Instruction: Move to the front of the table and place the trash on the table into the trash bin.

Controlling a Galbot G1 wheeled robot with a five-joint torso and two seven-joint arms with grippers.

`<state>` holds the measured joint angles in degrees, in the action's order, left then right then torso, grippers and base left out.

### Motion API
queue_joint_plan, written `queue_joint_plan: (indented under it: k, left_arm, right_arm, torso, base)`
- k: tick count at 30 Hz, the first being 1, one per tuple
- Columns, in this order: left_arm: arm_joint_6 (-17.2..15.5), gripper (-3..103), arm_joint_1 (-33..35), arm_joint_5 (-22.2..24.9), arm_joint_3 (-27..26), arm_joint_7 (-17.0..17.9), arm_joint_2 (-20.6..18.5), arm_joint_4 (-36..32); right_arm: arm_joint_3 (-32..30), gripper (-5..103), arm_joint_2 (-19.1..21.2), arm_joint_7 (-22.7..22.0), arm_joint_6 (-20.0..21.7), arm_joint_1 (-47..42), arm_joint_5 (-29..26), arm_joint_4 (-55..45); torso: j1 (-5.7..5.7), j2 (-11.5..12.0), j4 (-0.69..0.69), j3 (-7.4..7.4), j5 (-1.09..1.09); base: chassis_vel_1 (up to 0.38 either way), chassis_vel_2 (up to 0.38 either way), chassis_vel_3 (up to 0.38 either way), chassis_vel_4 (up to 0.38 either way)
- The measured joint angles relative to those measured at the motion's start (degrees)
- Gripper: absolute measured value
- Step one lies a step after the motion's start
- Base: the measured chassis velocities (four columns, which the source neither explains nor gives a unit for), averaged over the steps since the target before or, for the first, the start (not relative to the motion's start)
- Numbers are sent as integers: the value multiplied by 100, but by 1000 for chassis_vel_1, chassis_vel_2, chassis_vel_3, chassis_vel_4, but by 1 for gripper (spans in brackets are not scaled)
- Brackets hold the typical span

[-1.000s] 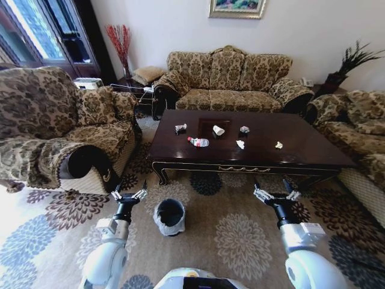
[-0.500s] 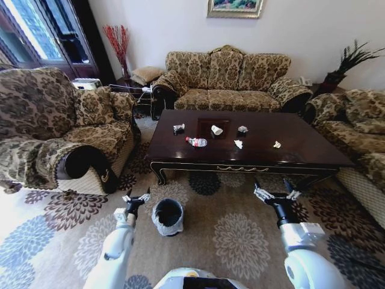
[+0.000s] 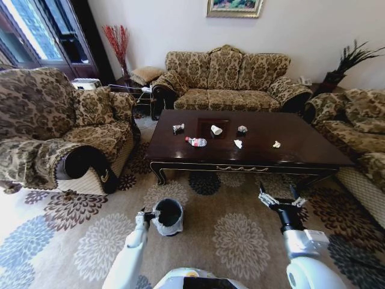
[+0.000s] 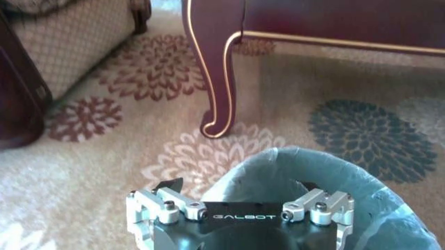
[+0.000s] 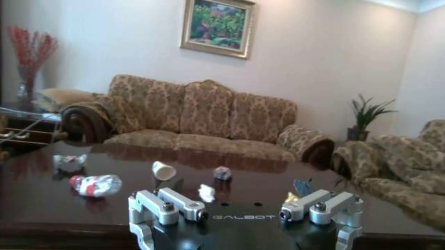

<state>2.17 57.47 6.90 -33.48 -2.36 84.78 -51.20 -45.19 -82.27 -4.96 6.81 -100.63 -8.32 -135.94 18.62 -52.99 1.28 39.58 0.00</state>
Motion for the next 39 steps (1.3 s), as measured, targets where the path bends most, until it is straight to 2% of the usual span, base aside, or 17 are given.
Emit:
queue_joint_plan:
  k: [3,4,7,12,18,22,25,27,28,29,32,39]
  left_arm:
    - [-17,100,-442,-55,-29,83,85,703]
    - [-17,100,-442,-55,-29,83,85,703]
    - [129,100,-736,-189,-110,144,66,1317]
    - [201,100,-906,-108,-122,167,-164,1715]
    - [195,100,-1039,14,-110,215,-283,1963]
    - [140,100,-1257,-28,-94,177,-329,2394]
    - [-101,100,-1300,-37,-95,131,-296,2405]
    - [-148,100,-1286,-38,-94,129,-272,2377]
    - [-242,100,-1205,-38,-84,109,-238,2213]
    - [-325,100,-1134,-39,-76,82,-232,2049]
    - [-481,100,-996,-30,-51,21,-228,1751]
    - [-592,100,-973,-4,-35,-4,-202,1757]
  right_arm:
    - [-266,100,-22,-11,-91,-17,-4,-15]
    - [-266,100,-22,-11,-91,-17,-4,-15]
    - [-419,100,-62,-19,-289,-91,5,-1]
    - [-519,100,-222,-19,-575,-277,65,24]
    - [-522,100,-335,-27,-640,-321,159,34]
    - [-532,100,-386,-56,-647,-315,185,40]
    - [-584,100,-388,-77,-654,-312,187,64]
    - [-596,100,-385,-80,-655,-314,187,68]
    - [-612,100,-377,-89,-656,-312,187,74]
    - [-612,100,-375,-92,-656,-305,188,83]
    - [-592,100,-375,-96,-656,-280,214,107]
    - [-496,100,-311,-124,-584,-192,281,139]
  torso:
    - [0,0,0,0,0]
    - [0,0,0,0,0]
    - [0,0,0,0,0]
    - [0,0,2,0,0]
    - [-1,0,1,-1,-1]
    - [0,0,1,0,0]
    - [-1,-1,1,-1,4]
    - [-1,0,1,-1,1]
    - [-1,0,-1,0,-9]
    - [-1,0,0,0,-1]
    - [-1,0,2,-1,1]
    - [-1,0,1,0,-1]
  base:
    - [0,0,0,0]
    - [0,0,0,0]
    - [0,0,0,0]
    - [0,0,0,0]
    - [0,0,0,0]
    - [0,0,0,0]
    - [0,0,0,0]
    - [0,0,0,0]
    - [0,0,0,0]
    - [0,0,0,0]
    - [0,0,0,0]
    - [0,0,0,0]
